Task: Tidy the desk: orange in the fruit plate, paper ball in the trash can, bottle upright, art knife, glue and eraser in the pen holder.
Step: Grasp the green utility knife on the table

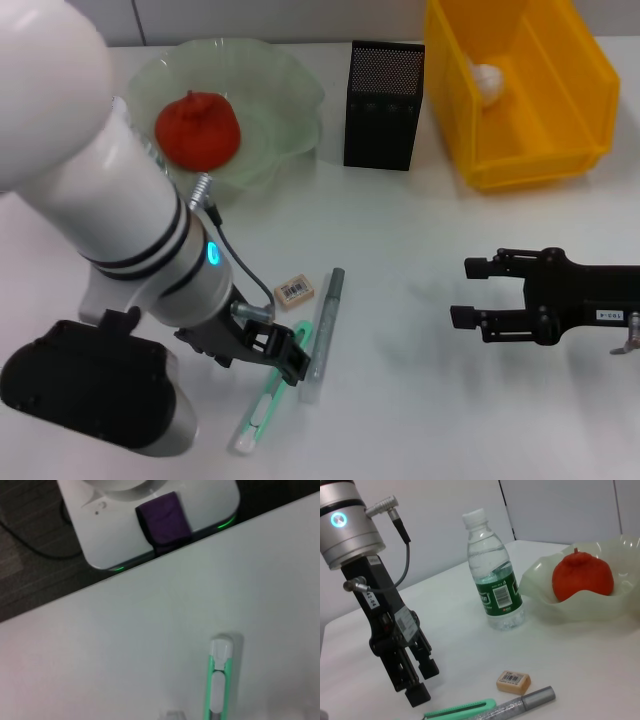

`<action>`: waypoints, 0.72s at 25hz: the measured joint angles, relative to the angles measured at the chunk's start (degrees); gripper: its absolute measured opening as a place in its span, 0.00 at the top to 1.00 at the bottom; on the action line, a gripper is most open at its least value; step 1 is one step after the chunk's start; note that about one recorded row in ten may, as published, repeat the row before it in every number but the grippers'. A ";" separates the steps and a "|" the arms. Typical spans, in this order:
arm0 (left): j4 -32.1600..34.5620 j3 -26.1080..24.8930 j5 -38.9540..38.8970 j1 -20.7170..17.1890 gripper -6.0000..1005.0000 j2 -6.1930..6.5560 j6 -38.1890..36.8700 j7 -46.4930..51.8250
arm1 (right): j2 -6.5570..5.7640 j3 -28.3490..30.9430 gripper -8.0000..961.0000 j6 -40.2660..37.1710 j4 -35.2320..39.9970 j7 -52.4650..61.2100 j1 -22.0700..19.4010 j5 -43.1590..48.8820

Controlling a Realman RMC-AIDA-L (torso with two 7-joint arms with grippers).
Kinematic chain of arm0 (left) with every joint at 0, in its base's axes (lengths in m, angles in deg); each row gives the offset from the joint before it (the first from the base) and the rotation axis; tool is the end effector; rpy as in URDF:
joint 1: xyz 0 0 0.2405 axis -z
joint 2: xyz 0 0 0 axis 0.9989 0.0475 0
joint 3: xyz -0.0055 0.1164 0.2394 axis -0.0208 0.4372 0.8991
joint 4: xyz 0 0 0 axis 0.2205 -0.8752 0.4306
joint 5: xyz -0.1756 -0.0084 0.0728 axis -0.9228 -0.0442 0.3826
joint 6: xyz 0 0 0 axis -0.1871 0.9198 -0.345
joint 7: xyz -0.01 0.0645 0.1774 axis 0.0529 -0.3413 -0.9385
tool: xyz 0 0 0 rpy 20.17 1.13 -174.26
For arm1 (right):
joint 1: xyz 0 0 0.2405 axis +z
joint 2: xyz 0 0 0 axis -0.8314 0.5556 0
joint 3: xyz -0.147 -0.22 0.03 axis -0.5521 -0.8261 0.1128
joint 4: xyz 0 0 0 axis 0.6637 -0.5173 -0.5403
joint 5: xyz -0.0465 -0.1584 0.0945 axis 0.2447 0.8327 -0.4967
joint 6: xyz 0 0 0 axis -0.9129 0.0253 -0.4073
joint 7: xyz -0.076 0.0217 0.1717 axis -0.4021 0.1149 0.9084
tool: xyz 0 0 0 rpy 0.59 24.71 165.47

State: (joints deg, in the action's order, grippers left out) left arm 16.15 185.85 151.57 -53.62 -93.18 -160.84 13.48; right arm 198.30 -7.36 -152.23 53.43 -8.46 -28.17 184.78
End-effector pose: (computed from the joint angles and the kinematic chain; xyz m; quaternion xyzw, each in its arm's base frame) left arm -0.1834 0.2783 -0.1002 0.5382 -0.7936 -0.1714 0.2261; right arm 0.2841 0.2954 -0.0578 -0.9475 0.2281 0.2050 0.0905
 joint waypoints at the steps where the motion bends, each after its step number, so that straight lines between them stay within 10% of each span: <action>1: 0.00 0.00 0.00 0.00 0.27 0.00 0.00 0.00 | 0.00 -0.01 0.20 0.01 0.00 0.00 -0.05 0.01; 18: -6.08 9.10 0.81 5.21 0.32 -0.04 5.24 3.46 | -0.01 -0.04 0.20 0.64 0.08 -0.98 -1.19 1.42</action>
State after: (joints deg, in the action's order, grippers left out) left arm 10.07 194.95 152.38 -48.41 -93.22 -155.59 16.94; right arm 198.29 -7.40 -151.59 53.52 -9.44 -29.36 186.20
